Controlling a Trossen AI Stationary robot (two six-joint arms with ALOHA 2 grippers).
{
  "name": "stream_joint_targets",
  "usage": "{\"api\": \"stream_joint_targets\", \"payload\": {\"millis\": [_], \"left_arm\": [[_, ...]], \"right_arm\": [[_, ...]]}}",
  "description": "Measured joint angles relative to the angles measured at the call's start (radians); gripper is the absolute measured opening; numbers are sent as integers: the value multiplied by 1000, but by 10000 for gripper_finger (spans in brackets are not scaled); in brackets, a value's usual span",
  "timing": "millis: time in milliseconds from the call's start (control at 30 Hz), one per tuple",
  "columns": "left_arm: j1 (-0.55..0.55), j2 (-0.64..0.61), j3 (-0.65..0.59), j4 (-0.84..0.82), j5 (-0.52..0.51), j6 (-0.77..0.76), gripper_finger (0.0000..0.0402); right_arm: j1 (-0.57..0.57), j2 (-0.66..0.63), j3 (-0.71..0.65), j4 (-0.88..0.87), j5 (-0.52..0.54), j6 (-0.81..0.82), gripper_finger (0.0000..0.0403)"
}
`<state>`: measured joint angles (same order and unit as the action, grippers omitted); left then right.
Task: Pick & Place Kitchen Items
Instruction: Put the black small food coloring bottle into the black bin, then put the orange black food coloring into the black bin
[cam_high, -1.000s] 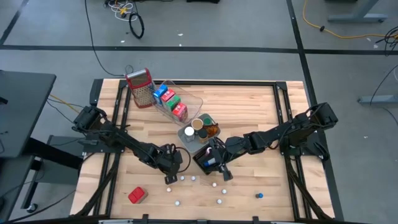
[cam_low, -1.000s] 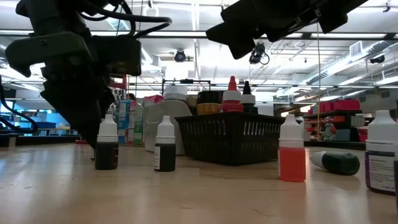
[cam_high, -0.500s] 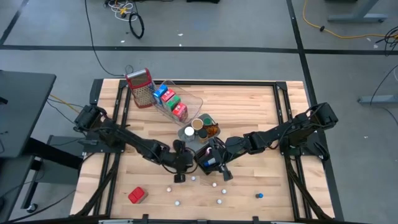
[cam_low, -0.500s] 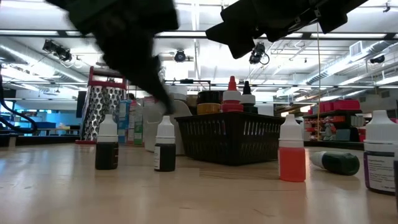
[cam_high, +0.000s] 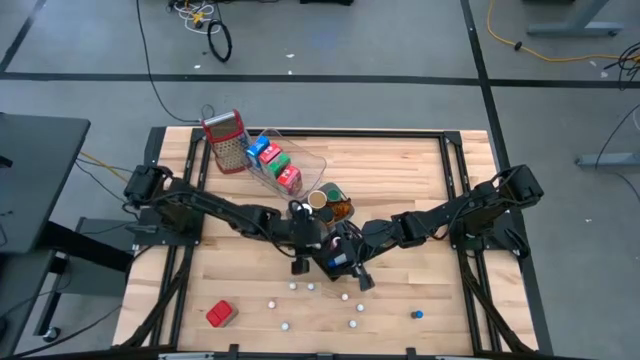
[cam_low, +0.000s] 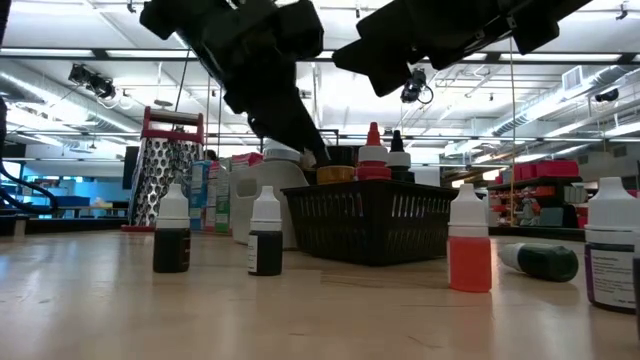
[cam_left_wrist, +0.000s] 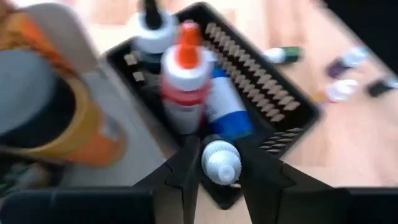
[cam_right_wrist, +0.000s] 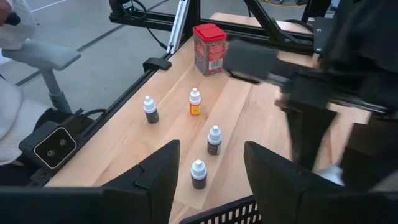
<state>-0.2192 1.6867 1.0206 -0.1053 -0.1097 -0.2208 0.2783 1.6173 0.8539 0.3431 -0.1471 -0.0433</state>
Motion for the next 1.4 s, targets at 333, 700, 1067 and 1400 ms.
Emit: {"api": "stream_joint_targets", "payload": {"millis": [333, 700, 1067, 1400], "left_arm": [[4, 0, -45, 99, 15, 45, 115], [3, 0, -45, 157, -23, 111, 116], [3, 0, -45, 167, -36, 128, 116], [3, 0, -44, 187, -36, 128, 116]], "right_arm": [[0, 0, 0, -1, 0, 0, 190], [2, -58, 1, -114, 10, 1, 190], [24, -364, 2, -743, 217, 127, 190], [45, -450, 1, -1312, 207, 314, 190]]}}
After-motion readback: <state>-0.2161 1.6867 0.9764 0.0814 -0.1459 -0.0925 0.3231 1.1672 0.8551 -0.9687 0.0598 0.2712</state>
